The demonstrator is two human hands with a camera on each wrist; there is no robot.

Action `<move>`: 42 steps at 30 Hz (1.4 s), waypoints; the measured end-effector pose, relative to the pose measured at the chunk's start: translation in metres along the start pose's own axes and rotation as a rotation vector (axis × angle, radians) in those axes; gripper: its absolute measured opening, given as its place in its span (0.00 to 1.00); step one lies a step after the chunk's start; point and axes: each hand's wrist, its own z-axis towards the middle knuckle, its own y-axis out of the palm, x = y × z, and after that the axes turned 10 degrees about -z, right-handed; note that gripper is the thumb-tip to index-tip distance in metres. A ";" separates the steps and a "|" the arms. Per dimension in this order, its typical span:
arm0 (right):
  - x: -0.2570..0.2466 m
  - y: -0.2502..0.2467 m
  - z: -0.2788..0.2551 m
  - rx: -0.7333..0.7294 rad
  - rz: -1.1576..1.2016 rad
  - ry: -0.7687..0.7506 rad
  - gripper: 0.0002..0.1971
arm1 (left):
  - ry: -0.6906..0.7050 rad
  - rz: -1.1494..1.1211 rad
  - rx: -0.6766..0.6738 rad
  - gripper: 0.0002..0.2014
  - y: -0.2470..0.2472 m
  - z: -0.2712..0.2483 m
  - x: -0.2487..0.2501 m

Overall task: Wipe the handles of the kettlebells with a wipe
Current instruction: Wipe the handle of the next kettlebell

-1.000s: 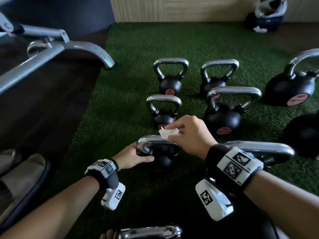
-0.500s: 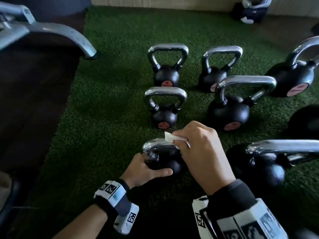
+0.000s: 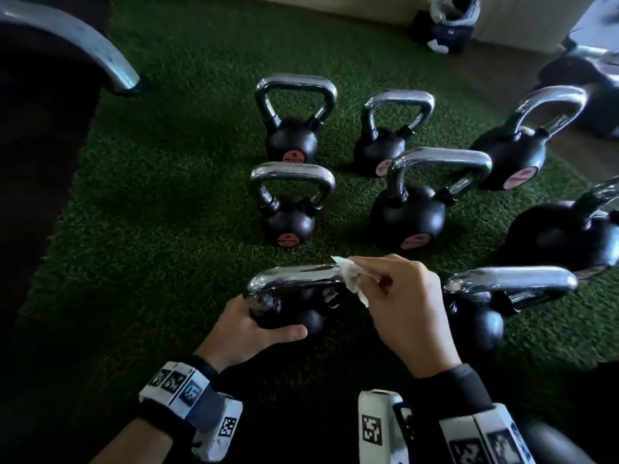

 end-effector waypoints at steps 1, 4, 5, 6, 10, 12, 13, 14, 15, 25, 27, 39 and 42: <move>0.004 0.002 0.001 -0.014 -0.010 0.020 0.17 | -0.003 -0.001 -0.004 0.30 -0.001 0.000 0.001; 0.009 0.006 -0.001 -0.039 0.005 0.058 0.15 | -0.030 -0.002 -0.024 0.32 -0.006 0.000 0.009; 0.010 0.006 -0.002 -0.040 0.037 0.064 0.15 | -0.036 -0.004 -0.028 0.33 -0.007 0.000 0.010; 0.012 0.007 -0.001 -0.048 0.076 0.071 0.15 | -0.038 -0.005 -0.029 0.33 -0.007 -0.001 0.012; 0.028 0.016 0.002 -0.158 0.272 0.149 0.13 | -0.063 0.016 -0.027 0.31 -0.007 -0.002 0.014; 0.037 0.021 0.004 -0.207 0.339 0.166 0.11 | -0.081 0.017 -0.036 0.32 -0.007 -0.002 0.016; 0.040 0.022 0.005 -0.220 0.365 0.174 0.09 | -0.088 0.028 -0.042 0.32 -0.008 -0.002 0.017; 0.042 0.024 0.006 -0.232 0.384 0.185 0.07 | -0.098 0.044 -0.048 0.33 -0.008 -0.002 0.018; 0.044 0.028 0.006 -0.249 0.401 0.193 0.05 | -0.107 0.050 -0.054 0.34 -0.008 -0.002 0.018; 0.064 0.034 -0.006 -0.314 0.310 0.227 0.06 | -0.190 0.167 -0.084 0.32 -0.013 -0.013 0.028; 0.061 0.015 -0.004 -0.279 0.300 0.214 0.08 | -0.146 0.178 -0.018 0.38 -0.027 -0.022 0.036; -0.024 -0.037 0.003 -0.166 0.567 -0.181 0.08 | 0.063 -0.238 -0.014 0.20 0.006 -0.041 0.174; -0.023 -0.030 0.004 -0.102 0.549 -0.206 0.08 | -0.010 -0.356 -0.008 0.19 0.014 -0.037 0.168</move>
